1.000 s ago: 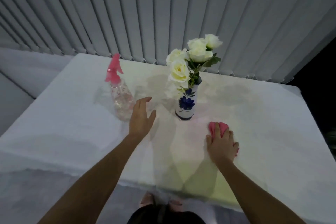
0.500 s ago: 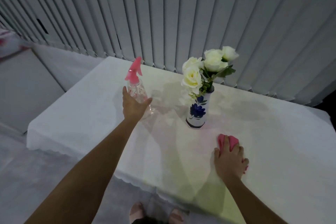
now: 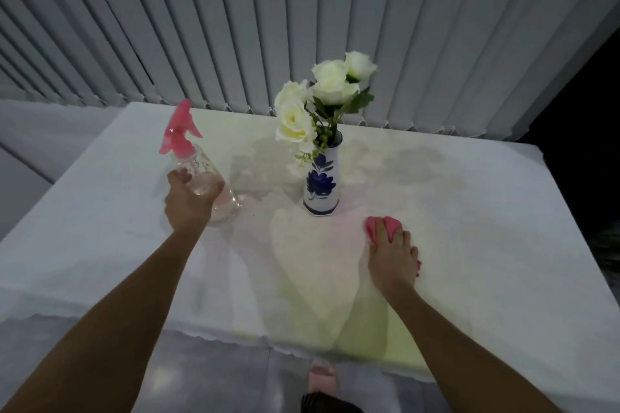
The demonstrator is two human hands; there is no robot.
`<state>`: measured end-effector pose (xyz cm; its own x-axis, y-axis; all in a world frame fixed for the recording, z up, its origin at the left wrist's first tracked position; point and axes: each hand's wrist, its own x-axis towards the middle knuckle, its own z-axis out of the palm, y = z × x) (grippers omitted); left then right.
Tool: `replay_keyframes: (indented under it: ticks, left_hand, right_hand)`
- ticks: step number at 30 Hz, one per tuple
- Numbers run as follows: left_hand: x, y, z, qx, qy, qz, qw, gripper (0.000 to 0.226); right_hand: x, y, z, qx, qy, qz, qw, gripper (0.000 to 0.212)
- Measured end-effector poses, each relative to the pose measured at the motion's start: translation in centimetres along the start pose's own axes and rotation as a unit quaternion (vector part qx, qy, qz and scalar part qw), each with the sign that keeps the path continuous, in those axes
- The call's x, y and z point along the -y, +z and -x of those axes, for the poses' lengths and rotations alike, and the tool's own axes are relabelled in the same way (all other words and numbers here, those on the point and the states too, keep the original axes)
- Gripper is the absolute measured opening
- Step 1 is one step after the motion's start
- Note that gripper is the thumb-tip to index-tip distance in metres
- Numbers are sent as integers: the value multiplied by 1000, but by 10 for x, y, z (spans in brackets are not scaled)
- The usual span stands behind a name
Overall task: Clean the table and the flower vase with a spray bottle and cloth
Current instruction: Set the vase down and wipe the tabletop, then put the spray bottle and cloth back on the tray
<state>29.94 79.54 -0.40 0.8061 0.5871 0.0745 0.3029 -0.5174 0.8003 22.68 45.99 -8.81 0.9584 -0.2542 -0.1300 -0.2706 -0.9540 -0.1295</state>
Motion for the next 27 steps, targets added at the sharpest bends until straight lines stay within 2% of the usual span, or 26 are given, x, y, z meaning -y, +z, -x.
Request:
replay_keyframes:
  ticks: [2,7,13,17,23,27]
  left_hand:
    - [2,-6,9,10,12,-4,1000,71]
    - [5,-20,50,69,72,-29,995,64]
    - [-15,-31,97,180,180,-35,966,62]
    - [-27,-24,130,218,227,-16,949,62]
    - [-64,8,199,316,311,9,896,62]
    - [-92,37,256,391,353,32,850,63]
  right_hand:
    - [-1,-6,-2,-3,1,-14,1000,48]
    - [1,-30,-2,47,29,-67,996,47]
    - [4,-53,42,6,83,-148,986,41]
    - [-9,-60,85,-24,110,-143,983,56]
    - [-88,-67,170,-46,230,-152,960,57]
    - [-167,-66,221,-79,320,-211,920,55]
